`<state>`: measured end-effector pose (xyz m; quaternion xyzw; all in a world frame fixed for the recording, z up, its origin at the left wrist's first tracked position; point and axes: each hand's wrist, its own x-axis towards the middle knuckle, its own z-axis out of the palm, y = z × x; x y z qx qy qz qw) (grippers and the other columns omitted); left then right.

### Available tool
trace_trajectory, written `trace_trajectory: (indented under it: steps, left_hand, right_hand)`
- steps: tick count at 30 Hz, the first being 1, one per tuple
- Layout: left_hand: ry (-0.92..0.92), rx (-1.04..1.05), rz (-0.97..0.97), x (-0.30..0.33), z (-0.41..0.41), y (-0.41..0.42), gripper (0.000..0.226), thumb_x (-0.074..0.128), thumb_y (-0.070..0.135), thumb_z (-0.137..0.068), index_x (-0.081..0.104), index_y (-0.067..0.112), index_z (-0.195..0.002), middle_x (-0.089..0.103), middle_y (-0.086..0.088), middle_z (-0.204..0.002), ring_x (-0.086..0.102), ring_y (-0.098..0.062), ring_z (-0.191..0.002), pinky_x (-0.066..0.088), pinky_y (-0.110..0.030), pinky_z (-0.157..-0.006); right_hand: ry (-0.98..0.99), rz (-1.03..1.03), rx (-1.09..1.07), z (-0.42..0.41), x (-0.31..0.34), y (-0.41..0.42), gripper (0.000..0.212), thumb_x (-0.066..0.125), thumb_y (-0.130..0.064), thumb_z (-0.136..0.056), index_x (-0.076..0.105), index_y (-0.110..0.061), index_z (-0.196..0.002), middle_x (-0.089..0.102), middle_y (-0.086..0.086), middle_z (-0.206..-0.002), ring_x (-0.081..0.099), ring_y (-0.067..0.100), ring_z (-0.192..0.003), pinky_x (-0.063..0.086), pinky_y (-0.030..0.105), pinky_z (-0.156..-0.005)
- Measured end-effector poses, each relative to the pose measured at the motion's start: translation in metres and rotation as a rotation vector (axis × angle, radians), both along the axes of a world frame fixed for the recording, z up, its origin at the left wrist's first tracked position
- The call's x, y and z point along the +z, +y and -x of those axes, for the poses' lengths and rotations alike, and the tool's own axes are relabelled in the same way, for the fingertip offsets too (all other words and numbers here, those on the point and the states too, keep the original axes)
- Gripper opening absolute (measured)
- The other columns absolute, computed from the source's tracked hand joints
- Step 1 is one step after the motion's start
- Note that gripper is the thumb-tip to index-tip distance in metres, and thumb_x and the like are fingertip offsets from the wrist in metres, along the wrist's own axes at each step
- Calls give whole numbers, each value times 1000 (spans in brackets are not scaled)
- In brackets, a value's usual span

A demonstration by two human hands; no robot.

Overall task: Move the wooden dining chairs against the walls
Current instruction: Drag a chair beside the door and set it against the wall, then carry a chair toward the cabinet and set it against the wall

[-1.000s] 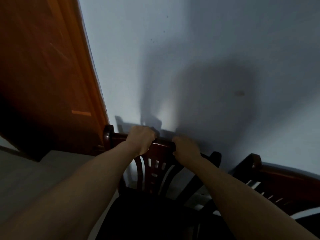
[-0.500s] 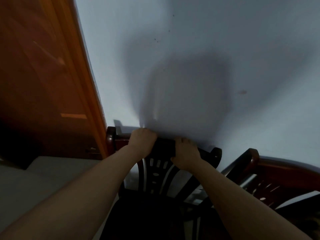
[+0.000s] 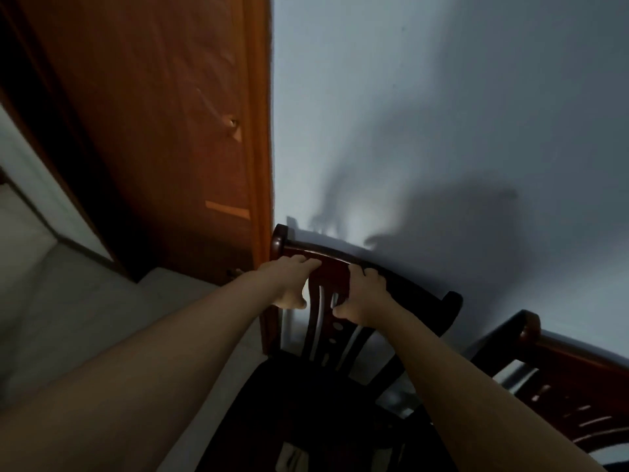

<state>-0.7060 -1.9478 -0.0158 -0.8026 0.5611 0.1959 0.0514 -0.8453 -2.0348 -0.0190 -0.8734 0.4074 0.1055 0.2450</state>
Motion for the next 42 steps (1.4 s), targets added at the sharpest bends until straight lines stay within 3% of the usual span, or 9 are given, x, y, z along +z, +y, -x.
trace_trajectory:
  steps: [6, 12, 20, 27, 33, 38, 42]
  left_hand:
    - [38, 200, 18, 20, -12, 81, 97, 72, 35, -76, 13, 25, -152, 28, -4, -155, 33, -25, -140, 37, -45, -108]
    - [44, 426, 59, 34, -37, 168, 95, 71, 34, -79, 13, 20, -153, 25, -7, -157, 29, -24, -142, 31, -36, -113]
    - [48, 749, 74, 46, -98, 298, 91, 68, 38, -82, 15, 13, -152, 31, -13, -153, 34, -28, -138, 31, -34, -112]
    - [61, 946, 150, 52, -178, 406, 87, 63, 42, -85, 16, 14, -152, 32, -13, -153, 35, -28, -137, 33, -34, -110]
    - [87, 1089, 180, 63, -255, 493, 84, 65, 38, -84, 19, 15, -150, 43, -13, -146, 46, -27, -129, 40, -34, -102]
    - [132, 1228, 215, 61, -307, 558, 86, 66, 38, -84, 17, 16, -151, 36, -12, -151, 41, -28, -134, 38, -32, -102]
    - [149, 1310, 271, 59, -351, 592, 84, 66, 37, -84, 19, 14, -150, 45, -11, -143, 50, -25, -123, 41, -26, -89]
  right_hand:
    - [-93, -37, 141, -30, 19, 48, 86, 74, -24, -76, 22, -16, -144, 28, 17, -146, 27, 34, -136, 36, 43, -104]
    - [-108, -48, 291, -75, 27, 108, 90, 75, -29, -76, 20, -19, -146, 31, 15, -144, 31, 34, -135, 37, 42, -104]
    - [-101, -57, 546, -164, 41, 210, 97, 73, -32, -79, 10, -17, -151, 21, 13, -154, 23, 33, -142, 30, 45, -114]
    - [-104, -69, 721, -274, 46, 310, 98, 71, -35, -80, 7, -17, -151, 18, 13, -155, 20, 33, -143, 28, 42, -112]
    - [-112, -95, 785, -366, 48, 388, 97, 69, -39, -80, 7, -19, -151, 14, 13, -157, 18, 33, -144, 28, 43, -115]
    - [-93, -130, 858, -433, 53, 447, 95, 69, -38, -80, 9, -17, -152, 15, 15, -157, 18, 33, -145, 28, 46, -116]
    - [-108, -139, 949, -492, 59, 486, 96, 69, -37, -81, 7, -16, -151, 17, 15, -155, 22, 32, -143, 30, 42, -114]
